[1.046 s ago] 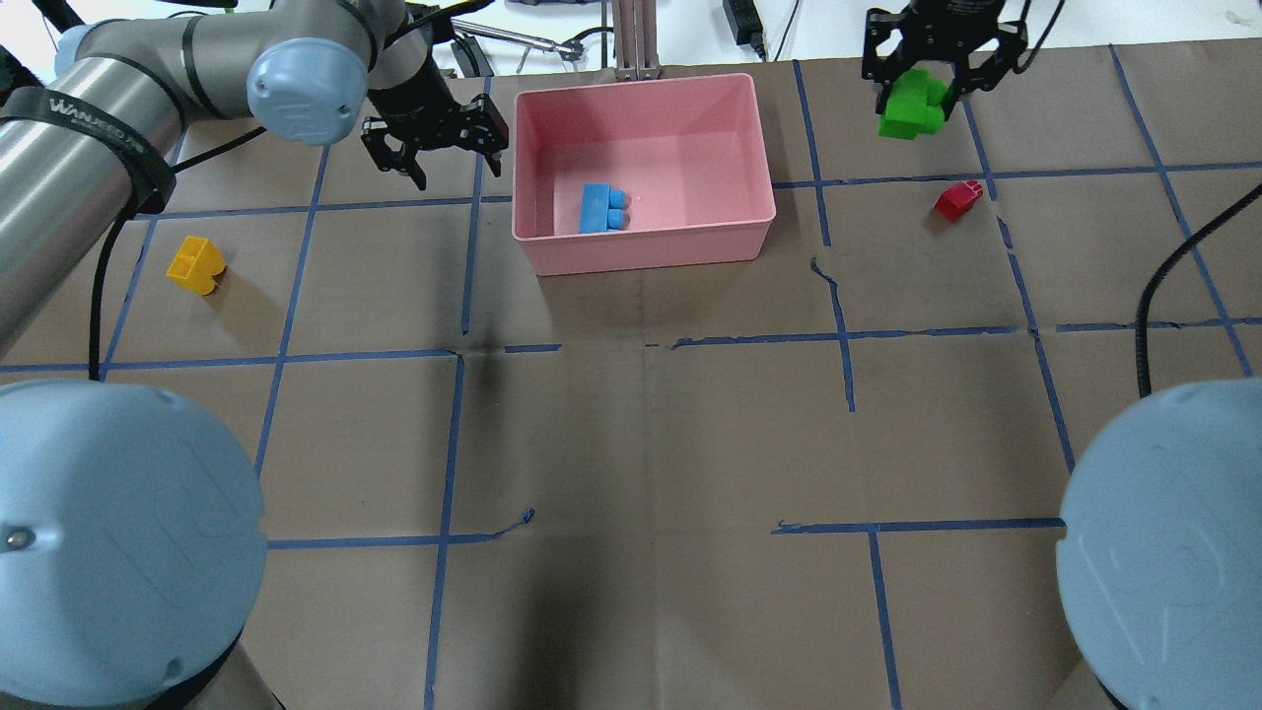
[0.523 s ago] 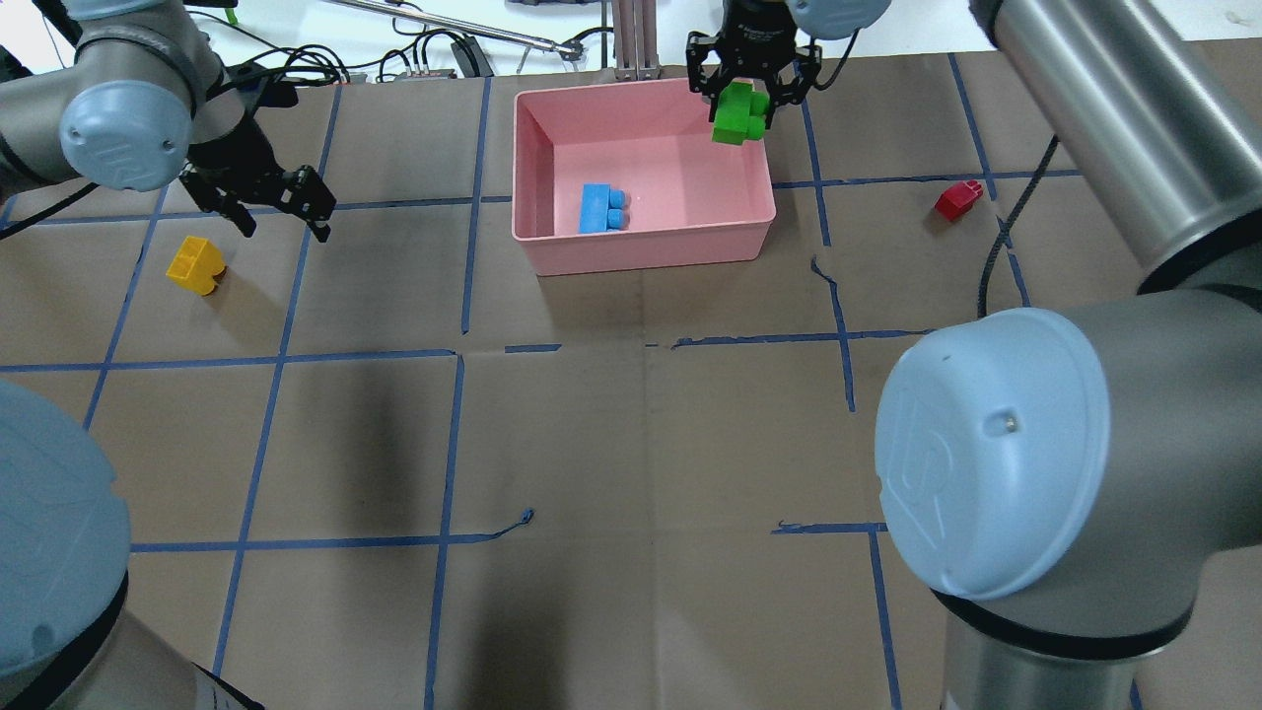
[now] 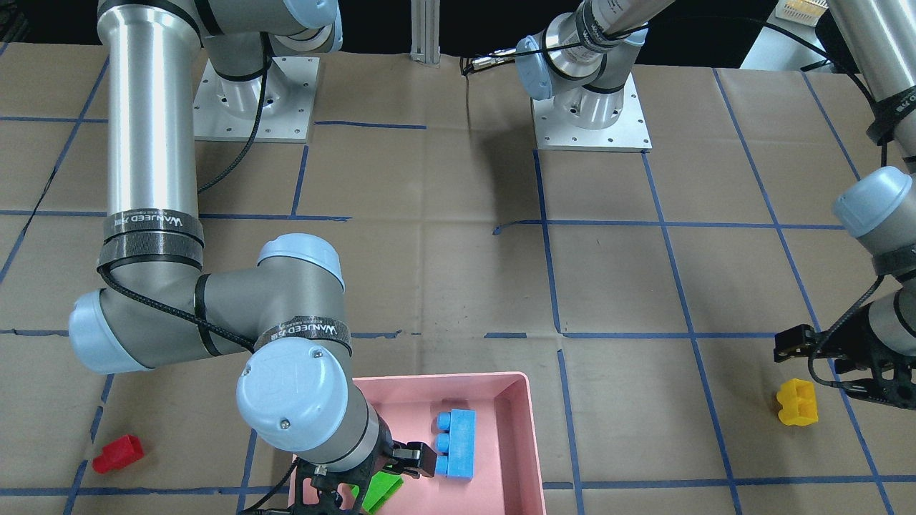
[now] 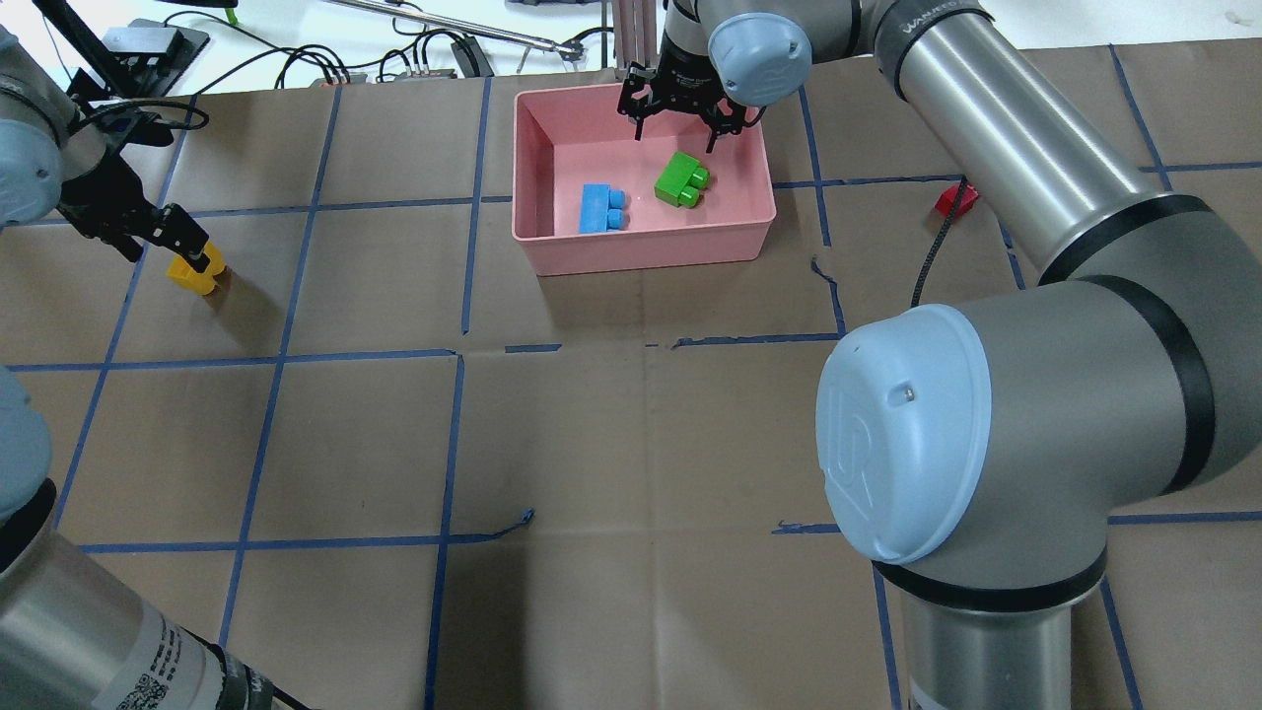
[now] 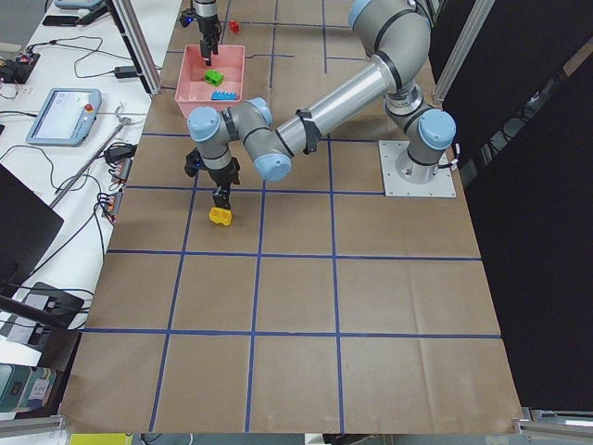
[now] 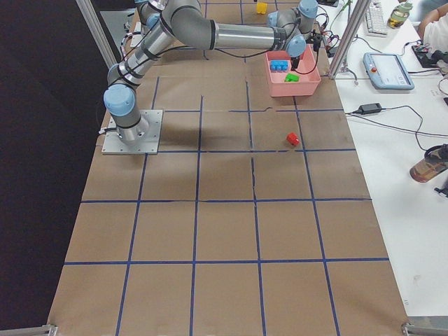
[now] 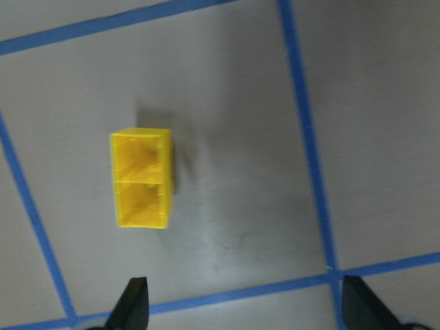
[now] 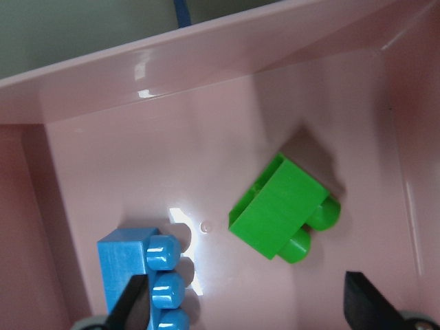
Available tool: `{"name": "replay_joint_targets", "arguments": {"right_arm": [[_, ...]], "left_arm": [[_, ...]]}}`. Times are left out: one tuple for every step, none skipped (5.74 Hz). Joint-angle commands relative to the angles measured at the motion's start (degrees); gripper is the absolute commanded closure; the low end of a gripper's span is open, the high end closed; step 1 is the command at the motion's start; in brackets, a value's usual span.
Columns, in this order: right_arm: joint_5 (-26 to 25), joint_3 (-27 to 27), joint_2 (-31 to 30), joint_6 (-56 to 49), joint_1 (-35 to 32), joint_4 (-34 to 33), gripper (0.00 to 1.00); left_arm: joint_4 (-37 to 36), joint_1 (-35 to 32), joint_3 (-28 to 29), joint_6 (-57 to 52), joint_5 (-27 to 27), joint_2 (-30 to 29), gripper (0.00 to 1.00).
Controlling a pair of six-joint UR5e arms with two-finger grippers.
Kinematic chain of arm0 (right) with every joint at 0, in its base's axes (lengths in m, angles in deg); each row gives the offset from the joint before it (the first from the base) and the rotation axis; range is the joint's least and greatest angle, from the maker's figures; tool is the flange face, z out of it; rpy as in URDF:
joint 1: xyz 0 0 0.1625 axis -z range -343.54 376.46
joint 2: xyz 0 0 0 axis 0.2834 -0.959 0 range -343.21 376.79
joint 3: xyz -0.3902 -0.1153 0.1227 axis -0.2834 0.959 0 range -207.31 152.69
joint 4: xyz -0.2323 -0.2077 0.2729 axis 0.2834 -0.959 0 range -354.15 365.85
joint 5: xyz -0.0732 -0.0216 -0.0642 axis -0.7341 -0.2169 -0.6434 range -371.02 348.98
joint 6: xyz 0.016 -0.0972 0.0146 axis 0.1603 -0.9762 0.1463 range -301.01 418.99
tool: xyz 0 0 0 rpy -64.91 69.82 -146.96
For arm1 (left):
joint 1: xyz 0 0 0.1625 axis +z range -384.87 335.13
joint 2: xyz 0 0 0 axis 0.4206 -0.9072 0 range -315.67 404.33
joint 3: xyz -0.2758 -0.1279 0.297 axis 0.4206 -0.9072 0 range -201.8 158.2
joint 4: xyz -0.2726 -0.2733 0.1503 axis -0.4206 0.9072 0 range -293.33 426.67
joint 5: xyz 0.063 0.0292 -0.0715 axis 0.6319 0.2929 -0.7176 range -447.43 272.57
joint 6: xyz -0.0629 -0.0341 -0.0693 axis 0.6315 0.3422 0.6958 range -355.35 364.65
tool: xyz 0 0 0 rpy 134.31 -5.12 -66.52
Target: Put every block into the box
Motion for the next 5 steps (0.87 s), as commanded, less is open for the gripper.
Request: {"name": "replay_joint_targets", "arguments": {"right_arm": [[-0.13,-0.15,-2.72,-0.29,0.52,3.52,0.00],[-0.31,-0.41,-5.35,-0.47,2.18,8.07,0.00],[-0.40,-0.41,-6.94,-1.95,5.16,12.30,0.00],[-1.53,-0.41,-8.96,-7.36,8.06,14.60,0.00],[-5.54,-0.59,-10.11,-13.77,10.87,15.84,0.00]], "left_arm": [[-4.31,0.66,0.04,-2.09,-0.07,-2.93,0.01],[-8.24,0.66,0.04,-2.18,-0.25,-5.64,0.01],[-10.89,0.05,0.04,-2.27,-0.42,-6.97,0.01],[-10.91,-0.04,0.13,-2.62,-0.86,-7.59,0.25],[-10.91,-0.21,0.13,-2.80,-0.86,-7.60,0.76]]}}
